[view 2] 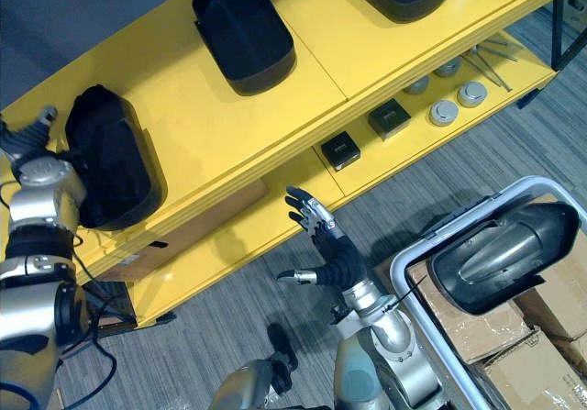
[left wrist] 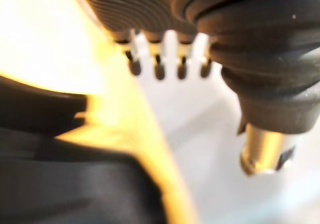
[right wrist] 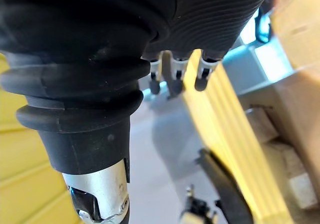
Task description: Walk over and take plastic housings, then place them on the shelf
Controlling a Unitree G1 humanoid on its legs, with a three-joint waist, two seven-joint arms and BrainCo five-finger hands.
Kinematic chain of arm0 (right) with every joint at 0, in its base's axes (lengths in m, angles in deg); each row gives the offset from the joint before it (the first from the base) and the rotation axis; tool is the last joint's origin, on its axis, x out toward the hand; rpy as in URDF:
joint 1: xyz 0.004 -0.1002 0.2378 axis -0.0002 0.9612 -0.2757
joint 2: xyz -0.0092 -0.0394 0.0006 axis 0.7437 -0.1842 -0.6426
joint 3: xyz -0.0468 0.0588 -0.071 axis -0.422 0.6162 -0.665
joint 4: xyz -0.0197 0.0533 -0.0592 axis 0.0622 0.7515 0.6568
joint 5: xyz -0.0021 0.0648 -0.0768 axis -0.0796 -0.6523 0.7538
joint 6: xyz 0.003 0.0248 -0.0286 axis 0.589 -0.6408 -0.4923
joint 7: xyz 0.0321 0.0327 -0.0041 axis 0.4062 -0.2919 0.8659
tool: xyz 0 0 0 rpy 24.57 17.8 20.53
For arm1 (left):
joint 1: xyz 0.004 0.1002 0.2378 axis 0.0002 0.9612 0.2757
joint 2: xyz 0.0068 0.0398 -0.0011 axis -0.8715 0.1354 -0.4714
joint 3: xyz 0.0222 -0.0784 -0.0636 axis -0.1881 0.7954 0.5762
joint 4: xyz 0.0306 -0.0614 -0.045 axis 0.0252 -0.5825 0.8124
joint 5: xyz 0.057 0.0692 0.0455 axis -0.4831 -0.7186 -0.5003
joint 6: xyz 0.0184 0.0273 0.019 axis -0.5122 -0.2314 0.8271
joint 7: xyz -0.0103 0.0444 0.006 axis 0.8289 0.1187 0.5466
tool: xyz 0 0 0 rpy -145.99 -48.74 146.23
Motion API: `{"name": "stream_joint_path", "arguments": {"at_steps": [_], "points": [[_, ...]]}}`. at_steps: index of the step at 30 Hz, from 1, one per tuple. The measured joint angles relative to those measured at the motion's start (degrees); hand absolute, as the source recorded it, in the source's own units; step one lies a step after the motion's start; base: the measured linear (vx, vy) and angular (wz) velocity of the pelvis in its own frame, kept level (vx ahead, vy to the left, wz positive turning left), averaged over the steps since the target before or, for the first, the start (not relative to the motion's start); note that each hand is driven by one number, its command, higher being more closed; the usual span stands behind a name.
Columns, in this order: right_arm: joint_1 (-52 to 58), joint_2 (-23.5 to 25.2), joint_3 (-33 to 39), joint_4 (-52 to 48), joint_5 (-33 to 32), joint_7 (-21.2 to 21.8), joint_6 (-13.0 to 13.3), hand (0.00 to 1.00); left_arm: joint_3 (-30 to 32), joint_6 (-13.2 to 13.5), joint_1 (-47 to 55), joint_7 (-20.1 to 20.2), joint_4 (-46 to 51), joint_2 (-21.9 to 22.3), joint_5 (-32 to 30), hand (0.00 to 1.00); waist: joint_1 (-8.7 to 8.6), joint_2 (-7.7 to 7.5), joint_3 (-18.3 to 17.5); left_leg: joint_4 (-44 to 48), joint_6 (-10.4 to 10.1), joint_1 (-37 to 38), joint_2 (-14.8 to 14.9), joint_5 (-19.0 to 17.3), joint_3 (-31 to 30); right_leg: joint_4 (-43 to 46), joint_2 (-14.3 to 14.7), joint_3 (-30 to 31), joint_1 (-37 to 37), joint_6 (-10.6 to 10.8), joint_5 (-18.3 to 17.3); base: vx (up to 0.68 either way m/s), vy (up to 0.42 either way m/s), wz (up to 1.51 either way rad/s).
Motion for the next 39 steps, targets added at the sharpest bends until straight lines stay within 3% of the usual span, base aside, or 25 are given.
{"name": "stream_joint_path", "arguments": {"at_steps": [5,7,8,9,10,13,14,16,17,19,23,27,29,31,34,39], "points": [[0.1,0.5,-0.1,3.4,4.2,-0.5,3.4,0.00,-4.1,7.8,-2.5,0.0,2.3,-6.0,-1.6,0.00,-0.95,-0.43,-0.5,-0.8,0.0,1.8,0.3,0.0,-1.3,-5.2,0.0,-1.8,4.7,0.2,1.8,0.01,0.010,0.07],[-1.1,0.9,-0.1,6.2,4.6,-1.0,3.3,0.00,-4.8,12.3,3.4,0.1,8.1,-6.0,-3.3,0.00,-0.42,-1.02,-1.8,-1.0,0.0,2.7,0.5,0.0,-2.1,-8.2,0.0,-2.9,7.4,0.2,3.0,0.05,0.012,0.15],[-1.3,1.2,-0.1,6.7,4.6,-1.0,3.3,0.00,-4.7,13.3,6.3,0.1,10.8,-5.7,-3.4,0.00,0.00,-1.30,-2.1,-1.0,0.0,3.3,0.6,0.0,-2.2,-9.0,0.0,-3.1,8.4,0.3,3.1,0.08,0.002,0.12],[-0.9,1.3,0.0,6.8,4.5,-1.0,3.2,0.00,-3.0,14.7,13.8,0.0,18.7,-3.2,-3.5,0.00,0.66,-1.48,-3.8,-1.5,0.0,4.2,0.7,0.0,-3.0,-10.3,0.2,-4.1,10.2,0.5,3.5,0.13,-0.007,0.32],[-0.3,1.4,0.1,6.8,4.4,-1.0,3.1,1.00,-0.7,16.2,22.1,-0.1,28.2,0.8,-3.8,0.00,1.02,-1.67,-5.7,-2.1,0.0,5.0,0.7,0.0,-4.5,-11.6,0.2,-6.1,12.3,0.5,3.5,0.11,-0.017,0.43],[0.4,2.8,0.2,6.8,4.5,-1.4,2.9,1.00,1.4,17.5,38.8,-0.1,43.1,10.8,-6.4,0.00,3.50,-2.61,-9.0,-2.8,0.0,7.2,0.7,-0.1,-6.8,-13.9,0.1,-9.2,16.6,0.5,3.5,0.11,-0.012,0.49],[0.5,4.5,0.2,6.8,4.4,-1.8,2.2,1.00,1.3,17.4,48.8,-0.1,49.4,17.9,-9.0,0.00,5.05,-3.28,-10.6,-3.0,0.0,7.9,0.5,-0.1,-8.4,-15.1,0.0,-11.2,18.7,0.5,3.5,0.06,-0.012,0.53],[0.4,6.1,0.1,6.8,4.5,-2.7,1.5,1.00,0.5,17.4,57.1,-0.1,53.1,24.2,-10.1,0.00,7.03,-4.17,-11.6,-3.2,0.0,7.8,0.5,-0.4,-10.0,-16.1,0.0,-12.8,20.0,0.5,3.5,0.01,-0.016,0.57],[0.0,7.2,0.0,7.2,4.5,-3.5,0.7,1.00,-0.2,17.2,63.1,0.0,54.1,28.5,-10.1,0.00,8.98,-4.88,-12.0,-3.4,0.0,7.6,0.1,-0.4,-11.4,-16.9,-0.2,-14.4,21.1,0.5,3.5,-0.05,-0.009,0.56],[-0.7,8.1,-1.2,9.2,4.5,-3.8,0.6,1.00,-0.4,17.0,69.1,0.3,54.3,32.0,-10.0,0.00,10.64,-5.52,-12.2,-3.5,-0.1,7.5,-0.3,-0.4,-13.2,-17.1,-0.5,-16.0,22.1,0.3,3.2,-0.06,-0.003,0.44],[-1.4,8.5,-4.6,12.4,5.1,-7.0,0.5,1.00,-0.2,17.6,75.9,4.7,55.6,35.3,-6.7,0.00,12.73,-6.44,-12.7,-3.6,-0.3,5.6,-1.1,0.2,-16.6,-16.7,-1.4,-20.0,22.3,0.0,2.5,-0.08,-0.004,0.50],[-5.4,10.0,-6.4,18.0,6.8,-11.0,0.5,1.00,-1.6,23.4,79.2,13.2,57.1,36.5,-0.8,0.00,14.65,-7.54,-12.0,-5.1,-0.3,4.4,-1.8,2.2,-19.7,-16.6,-1.9,-23.4,22.3,-0.2,2.3,-0.06,-0.002,0.44],[-7.4,11.1,-6.6,20.9,7.0,-12.6,0.5,1.00,-3.0,24.4,79.7,15.1,57.1,36.6,0.0,0.00,15.31,-7.79,-11.9,-5.5,-0.3,3.5,-2.0,3.0,-21.0,-16.2,-2.0,-24.8,22.1,-0.2,2.3,-0.02,-0.009,0.34],[-11.2,12.2,-7.7,25.3,8.1,-14.5,0.5,1.00,-4.8,24.4,79.8,16.5,56.5,36.6,0.8,0.00,16.35,-8.01,-10.0,-5.5,-0.6,3.4,-2.0,3.5,-21.5,-15.7,-2.0,-25.1,22.0,-0.3,2.4,-0.02,-0.009,0.13],[-14.3,13.9,-8.2,29.3,9.5,-16.4,0.6,1.00,-6.5,23.4,79.5,18.6,52.9,36.6,2.4,0.00,16.57,-7.74,-8.8,-5.3,-0.3,2.1,-2.1,4.1,-22.5,-15.4,-2.1,-26.2,21.3,0.0,2.6,-0.02,-0.013,0.19],[-21.8,15.5,-4.7,37.7,11.2,-18.9,1.0,1.00,-13.2,18.4,77.9,28.4,38.1,36.5,6.3,0.00,17.59,-5.98,-3.8,-2.6,0.2,0.9,-2.6,3.6,-23.4,-13.7,-2.9,-26.7,21.1,0.0,2.4,0.00,0.002,0.07]]}}
